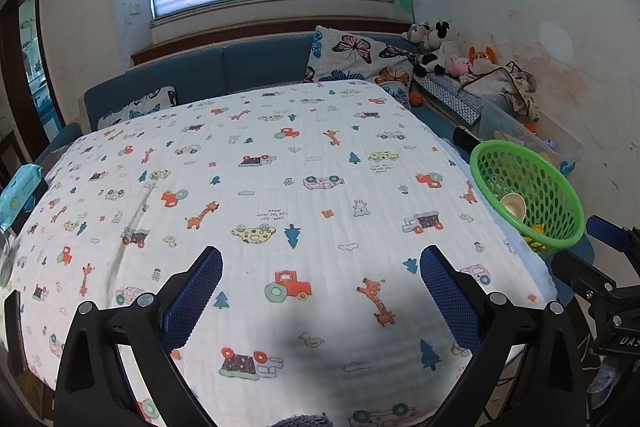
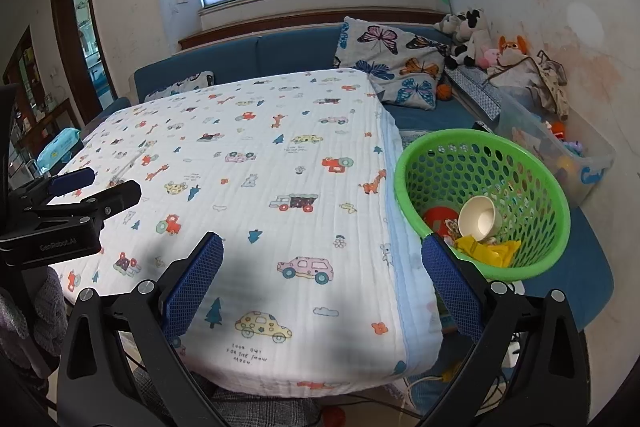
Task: Collect trash
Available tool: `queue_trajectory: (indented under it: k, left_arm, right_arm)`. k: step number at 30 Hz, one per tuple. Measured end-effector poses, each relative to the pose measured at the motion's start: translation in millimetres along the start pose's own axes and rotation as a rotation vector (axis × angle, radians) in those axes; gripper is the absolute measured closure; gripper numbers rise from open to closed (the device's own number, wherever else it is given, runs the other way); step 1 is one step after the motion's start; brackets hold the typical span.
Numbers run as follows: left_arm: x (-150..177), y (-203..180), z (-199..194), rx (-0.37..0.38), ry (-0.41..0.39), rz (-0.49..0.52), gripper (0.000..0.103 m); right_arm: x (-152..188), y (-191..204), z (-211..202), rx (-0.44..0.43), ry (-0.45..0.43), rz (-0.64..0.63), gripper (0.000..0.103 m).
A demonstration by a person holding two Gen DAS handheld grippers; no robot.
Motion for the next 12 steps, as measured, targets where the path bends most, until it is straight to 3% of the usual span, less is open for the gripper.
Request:
queue_trajectory:
  k: [12]
  left_arm:
    - [1.0, -0.9, 2.0, 0.002, 0.012, -0.004, 0.007]
  right_arm:
    - [0.7, 0.1, 0.9, -0.003, 0.002, 0.005, 0.004]
Point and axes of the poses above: each gripper's, at about its wrist camera, not at the fingertips, and z roughly the way its jaws point, y to its left, x to its underside, the point moved 1 cm from there along z, roughly the way its jaws point, and after that the axes turned 2 degrees about z, right-handed, at the moved point
